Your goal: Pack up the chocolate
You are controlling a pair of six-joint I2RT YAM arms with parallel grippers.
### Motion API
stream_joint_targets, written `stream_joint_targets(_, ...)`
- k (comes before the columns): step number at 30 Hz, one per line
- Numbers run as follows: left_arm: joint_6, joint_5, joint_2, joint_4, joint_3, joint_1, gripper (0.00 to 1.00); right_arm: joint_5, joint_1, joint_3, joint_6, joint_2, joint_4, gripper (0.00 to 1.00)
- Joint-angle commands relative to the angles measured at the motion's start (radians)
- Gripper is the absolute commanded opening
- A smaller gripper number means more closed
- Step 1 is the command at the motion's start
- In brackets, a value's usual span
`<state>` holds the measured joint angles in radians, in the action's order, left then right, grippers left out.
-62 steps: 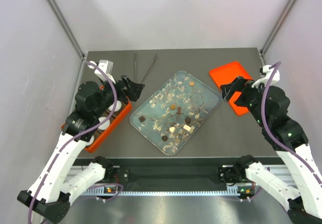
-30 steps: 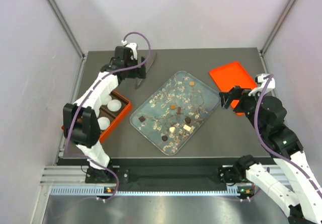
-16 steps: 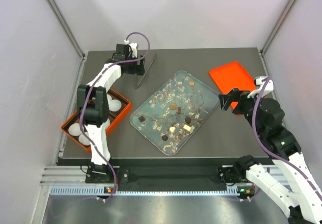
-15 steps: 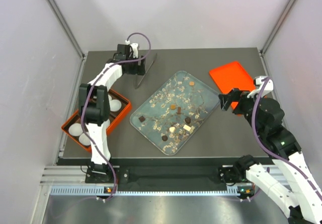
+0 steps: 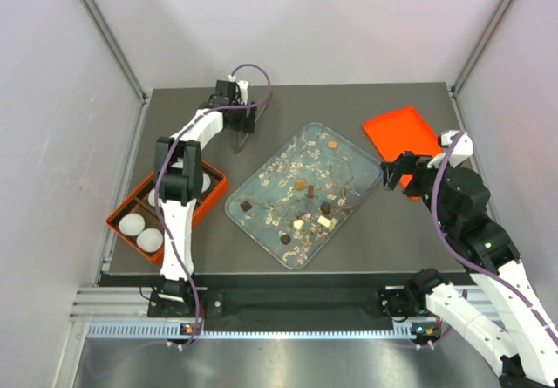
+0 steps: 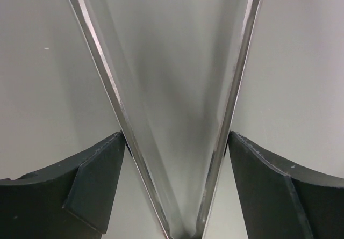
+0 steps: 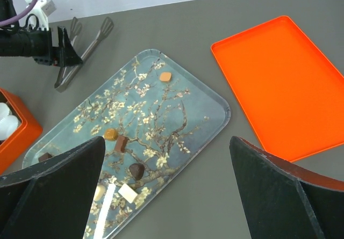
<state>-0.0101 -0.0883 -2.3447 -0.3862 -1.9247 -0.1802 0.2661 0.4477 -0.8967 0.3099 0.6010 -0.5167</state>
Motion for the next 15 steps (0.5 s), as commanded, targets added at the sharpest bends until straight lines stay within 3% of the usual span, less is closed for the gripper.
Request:
stream_joint_targets(1,-0.040,0.028,-0.011,0.036,-0.037,-0.025,0.82,0.025,0.003,0.001,-0.014,-0.001,0.037,1.00)
stream_joint_targets(9,-0.053,0.064,0.031,0.046,0.039,-0.056,0.71,0.031,0.005,0.004,-0.011,-0.024,0.024,1.00)
stream_joint_targets(15,-0.056,0.079,0.096,0.073,0.163,-0.062,0.69,0.033,0.005,0.010,-0.006,-0.046,0.015,1.00)
